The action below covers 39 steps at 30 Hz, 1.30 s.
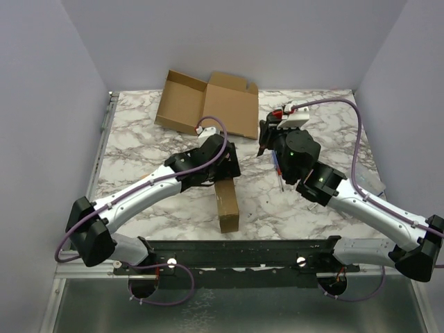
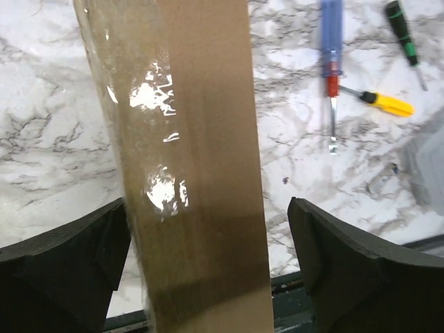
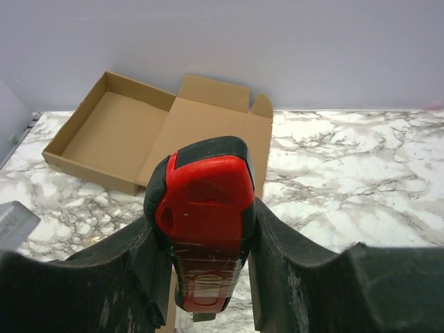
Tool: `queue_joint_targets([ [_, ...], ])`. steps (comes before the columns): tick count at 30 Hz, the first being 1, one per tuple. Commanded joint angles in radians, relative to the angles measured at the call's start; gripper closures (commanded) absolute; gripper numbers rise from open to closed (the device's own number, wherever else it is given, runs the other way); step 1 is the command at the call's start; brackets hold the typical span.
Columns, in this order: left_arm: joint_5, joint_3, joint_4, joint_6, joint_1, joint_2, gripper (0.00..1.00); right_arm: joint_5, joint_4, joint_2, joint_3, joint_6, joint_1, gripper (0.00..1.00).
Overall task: Unpack the express box
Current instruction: Cut the express box at the center of the board, then adjust the express box at the center of the board.
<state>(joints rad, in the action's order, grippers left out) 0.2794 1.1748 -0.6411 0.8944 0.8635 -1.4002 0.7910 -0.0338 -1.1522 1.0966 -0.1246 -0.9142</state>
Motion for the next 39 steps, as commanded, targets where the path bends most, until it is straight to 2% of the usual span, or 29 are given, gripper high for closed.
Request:
queue_joint_targets([
  [1,-0.115,0.001,0.069,-0.066,-0.043,0.124,0.01,-0.048,-0.029,-0.005,0.012,-0.015,0.006,1.0],
  [4,-0.241,-0.072,0.133,-0.18,-0.143,0.234,0.01,-0.096,-0.087,-0.027,0.012,0.021,0.006,1.0],
  [7,-0.425,-0.17,0.219,-0.287,-0.306,0.318,0.01,-0.114,-0.096,-0.069,0.057,0.037,0.006,1.0],
  [9,-0.572,-0.198,0.262,-0.345,-0.438,0.312,0.01,-0.137,-0.088,-0.104,0.093,0.035,0.006,1.0],
  [14,-0.851,-0.212,0.422,-0.369,-0.617,0.188,0.05,-0.156,-0.078,-0.191,0.165,0.009,0.003,1.0],
  [19,-0.988,-0.299,0.622,-0.295,-0.627,0.136,0.12,-0.108,-0.13,-0.295,0.25,0.058,-0.024,1.0],
  [23,-1.035,-0.408,0.728,-0.259,-0.621,0.205,0.03,-0.102,-0.122,-0.382,0.344,0.083,-0.028,1.0],
  [26,-1.023,-0.447,0.74,-0.258,-0.62,0.235,0.02,-0.097,-0.12,-0.443,0.399,0.096,-0.033,1.0],
  [31,-1.026,-0.49,0.745,-0.269,-0.619,0.188,0.14,-0.042,-0.179,-0.534,0.454,0.201,-0.06,1.0],
  [39,-1.0,-0.509,0.755,-0.275,-0.604,0.166,0.18,-0.026,-0.201,-0.607,0.498,0.267,-0.064,1.0],
])
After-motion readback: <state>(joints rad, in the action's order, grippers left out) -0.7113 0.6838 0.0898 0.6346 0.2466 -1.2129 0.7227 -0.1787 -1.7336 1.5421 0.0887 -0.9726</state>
